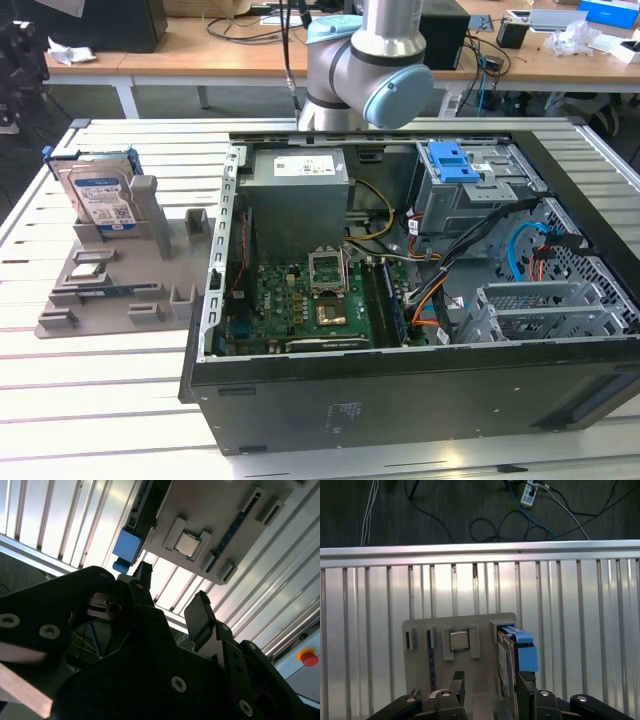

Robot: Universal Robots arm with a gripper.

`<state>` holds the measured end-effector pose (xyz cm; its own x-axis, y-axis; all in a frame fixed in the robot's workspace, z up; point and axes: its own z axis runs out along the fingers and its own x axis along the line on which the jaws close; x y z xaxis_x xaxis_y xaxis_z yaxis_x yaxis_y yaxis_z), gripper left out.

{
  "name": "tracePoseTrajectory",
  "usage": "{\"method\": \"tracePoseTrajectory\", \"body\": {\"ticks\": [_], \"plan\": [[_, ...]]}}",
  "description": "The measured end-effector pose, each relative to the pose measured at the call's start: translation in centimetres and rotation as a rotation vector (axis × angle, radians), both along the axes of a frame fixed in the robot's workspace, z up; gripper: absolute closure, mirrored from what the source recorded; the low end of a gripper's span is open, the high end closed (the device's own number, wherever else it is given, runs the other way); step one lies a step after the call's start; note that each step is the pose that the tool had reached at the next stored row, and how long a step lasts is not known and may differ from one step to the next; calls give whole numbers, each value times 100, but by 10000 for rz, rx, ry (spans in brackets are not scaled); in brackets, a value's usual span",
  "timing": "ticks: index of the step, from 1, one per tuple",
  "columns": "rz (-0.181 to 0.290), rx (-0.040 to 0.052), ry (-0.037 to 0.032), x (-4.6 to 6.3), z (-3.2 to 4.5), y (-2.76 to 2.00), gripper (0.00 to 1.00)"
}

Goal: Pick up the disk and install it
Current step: 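Pick up the disk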

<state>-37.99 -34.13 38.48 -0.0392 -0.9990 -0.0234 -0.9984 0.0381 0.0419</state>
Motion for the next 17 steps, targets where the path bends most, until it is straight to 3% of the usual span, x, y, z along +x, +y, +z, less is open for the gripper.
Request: {"method": "tracePoseTrajectory", "body": {"ticks": [17], "plan": [[0,1,0,130,-64,33,46]]}}
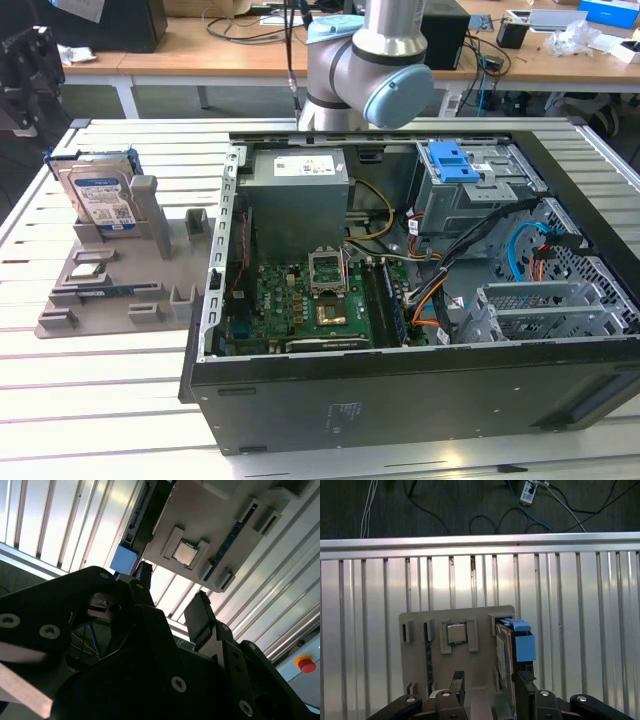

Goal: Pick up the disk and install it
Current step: 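Pick up the disk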

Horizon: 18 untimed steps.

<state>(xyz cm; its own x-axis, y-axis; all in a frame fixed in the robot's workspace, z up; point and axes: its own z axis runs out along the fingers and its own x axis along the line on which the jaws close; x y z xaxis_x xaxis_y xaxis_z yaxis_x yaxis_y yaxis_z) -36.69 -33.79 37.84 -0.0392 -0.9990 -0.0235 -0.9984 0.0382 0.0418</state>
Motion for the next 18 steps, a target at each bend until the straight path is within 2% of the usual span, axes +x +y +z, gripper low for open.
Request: {"method": "tracePoseTrajectory", "body": {"ticks": [3,5,7,8,10,12,18], "plan": [[0,-2,4,15,-42,2,46],[0,-1,3,28,-112,3,46],[1,-2,6,29,-142,16,46],[2,-1,4,29,-161,38,46],[14,-1,4,22,-200,124,46],[52,-1,5,-23,-232,172,46],[90,1,4,-58,-316,231,46]]}}
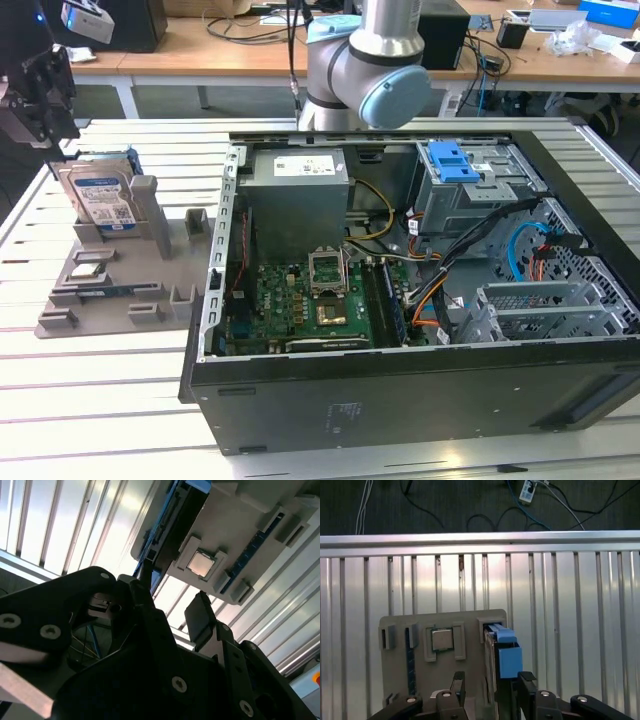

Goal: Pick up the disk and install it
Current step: 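Pick up the disk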

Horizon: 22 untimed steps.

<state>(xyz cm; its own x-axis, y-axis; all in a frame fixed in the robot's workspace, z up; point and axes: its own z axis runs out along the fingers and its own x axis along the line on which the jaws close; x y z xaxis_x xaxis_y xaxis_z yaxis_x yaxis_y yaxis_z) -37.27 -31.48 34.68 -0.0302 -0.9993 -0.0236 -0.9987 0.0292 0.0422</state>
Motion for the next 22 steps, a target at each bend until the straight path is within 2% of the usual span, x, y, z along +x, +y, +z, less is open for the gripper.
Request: {"method": "tracePoseTrajectory", "body": {"ticks": [3,10,14,18,22], "plan": [[24,0,0,0,-83,43,46],[94,1,-2,-2,-200,116,46],[247,0,0,-16,-242,125,46],[420,0,0,-31,-375,143,46],[470,0,-1,-38,-440,164,46]]}}
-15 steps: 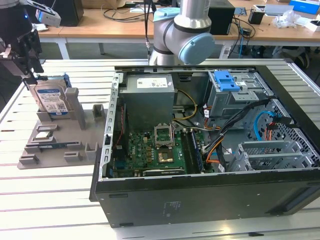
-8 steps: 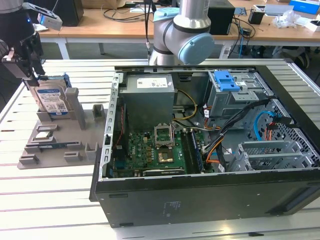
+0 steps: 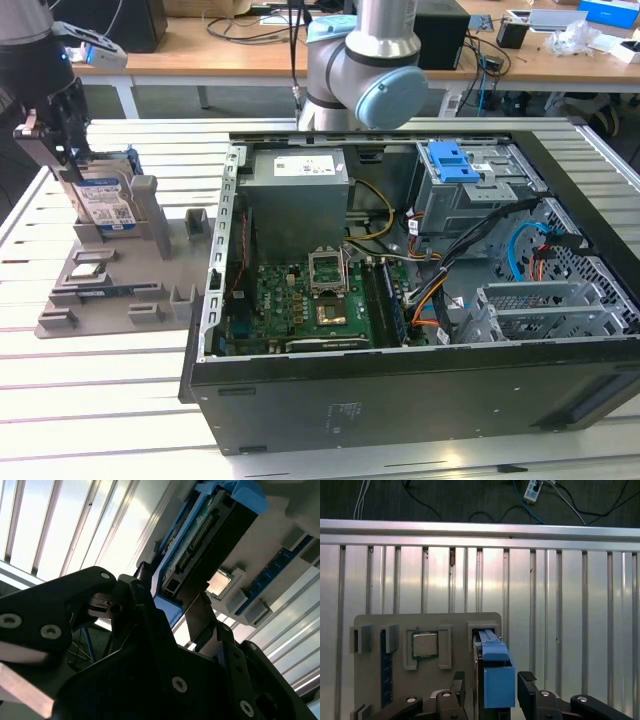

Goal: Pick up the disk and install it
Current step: 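Pick up the disk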

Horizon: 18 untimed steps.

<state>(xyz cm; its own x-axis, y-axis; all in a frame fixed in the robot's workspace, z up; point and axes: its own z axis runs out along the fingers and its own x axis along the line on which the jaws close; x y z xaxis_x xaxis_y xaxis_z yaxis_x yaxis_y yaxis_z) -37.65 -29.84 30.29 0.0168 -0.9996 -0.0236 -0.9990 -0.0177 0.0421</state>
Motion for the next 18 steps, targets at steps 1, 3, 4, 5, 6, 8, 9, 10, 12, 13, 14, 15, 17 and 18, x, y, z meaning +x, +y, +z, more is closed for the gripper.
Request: {"method": "tracePoseTrajectory", "body": {"ticks": [1,3,4,5,6,8,9,10,12,13,14,15,17,18], "plan": [[18,0,1,-4,-17,10,46],[45,0,1,-8,-38,18,46],[58,0,1,-10,-50,20,46],[68,0,1,-11,-62,21,46],[75,0,1,-12,-76,20,46],[83,0,1,-15,-100,21,46],[88,0,1,-15,-111,21,46],[91,0,1,-15,-120,21,46],[94,-1,3,-16,-127,20,46],[98,-1,1,-15,-132,20,46],[99,-1,1,-15,-133,20,46],[99,-1,1,-15,-133,20,46],[100,-2,2,-15,-133,20,46],[99,-2,2,-15,-133,20,46]]}}
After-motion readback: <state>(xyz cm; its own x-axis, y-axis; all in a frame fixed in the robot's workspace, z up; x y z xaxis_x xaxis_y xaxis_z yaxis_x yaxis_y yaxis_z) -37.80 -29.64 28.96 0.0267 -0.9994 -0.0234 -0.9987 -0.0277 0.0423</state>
